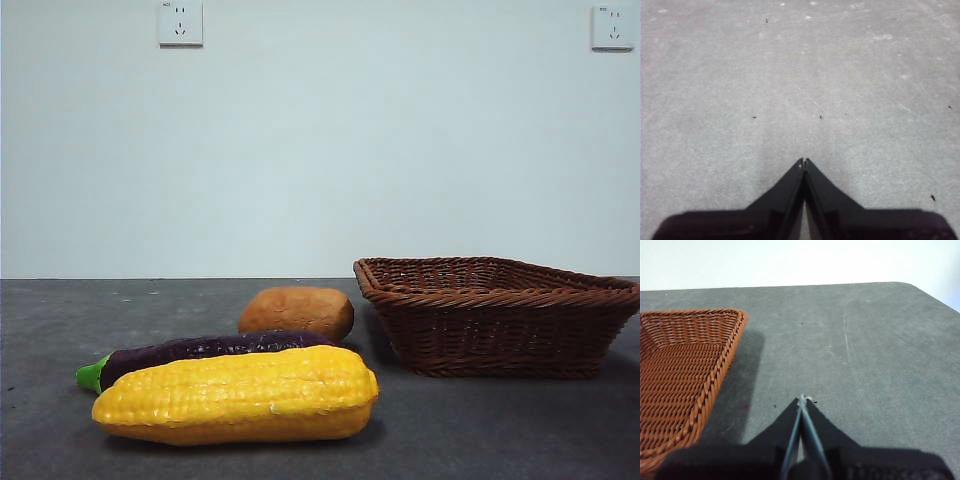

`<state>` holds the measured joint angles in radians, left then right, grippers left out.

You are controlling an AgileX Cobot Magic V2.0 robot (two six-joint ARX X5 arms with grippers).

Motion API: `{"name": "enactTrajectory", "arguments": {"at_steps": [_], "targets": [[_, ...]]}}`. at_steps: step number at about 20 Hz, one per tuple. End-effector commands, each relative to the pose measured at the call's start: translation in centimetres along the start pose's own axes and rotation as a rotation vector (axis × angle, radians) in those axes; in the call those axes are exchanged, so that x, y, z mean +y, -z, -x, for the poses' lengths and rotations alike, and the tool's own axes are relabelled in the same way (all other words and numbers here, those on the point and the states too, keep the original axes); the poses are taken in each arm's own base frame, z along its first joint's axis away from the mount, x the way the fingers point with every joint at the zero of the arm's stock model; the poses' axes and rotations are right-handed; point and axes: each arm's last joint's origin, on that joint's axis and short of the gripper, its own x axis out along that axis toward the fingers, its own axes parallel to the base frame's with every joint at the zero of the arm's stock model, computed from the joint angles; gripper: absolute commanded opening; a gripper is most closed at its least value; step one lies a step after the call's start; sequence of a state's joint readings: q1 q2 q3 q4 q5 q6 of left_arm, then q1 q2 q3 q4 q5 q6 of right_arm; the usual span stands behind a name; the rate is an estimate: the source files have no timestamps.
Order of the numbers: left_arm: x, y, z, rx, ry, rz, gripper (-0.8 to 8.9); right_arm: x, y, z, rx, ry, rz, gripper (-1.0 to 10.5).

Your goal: Help me put the vegetables on the table into the basket

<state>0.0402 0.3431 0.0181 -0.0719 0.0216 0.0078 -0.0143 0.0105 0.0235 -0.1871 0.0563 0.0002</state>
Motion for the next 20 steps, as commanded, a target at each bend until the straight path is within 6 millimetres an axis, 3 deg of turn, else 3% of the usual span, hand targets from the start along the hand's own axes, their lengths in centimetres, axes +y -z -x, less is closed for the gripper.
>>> {"name": "enactTrajectory", "arguments": {"at_steps": [1,15,20], "targets": [[0.02,0.2,-0.08,-0.004,0.001,-0.061,-0.03,-0.01,0.25,-0.09,0.003,0.004,0.004,0.0],[0.01,0.2,-0.08,-0.004,0.003,-0.096,-0.03,0.02,0.26,-0.09,0.004,-0.005,-0.002,0.0],[0.01,0.2,-0.08,-0.004,0.003,-0.088,-0.03,0.03,0.26,-0.09,0.005,-0.005,-0.132,0.0]]}}
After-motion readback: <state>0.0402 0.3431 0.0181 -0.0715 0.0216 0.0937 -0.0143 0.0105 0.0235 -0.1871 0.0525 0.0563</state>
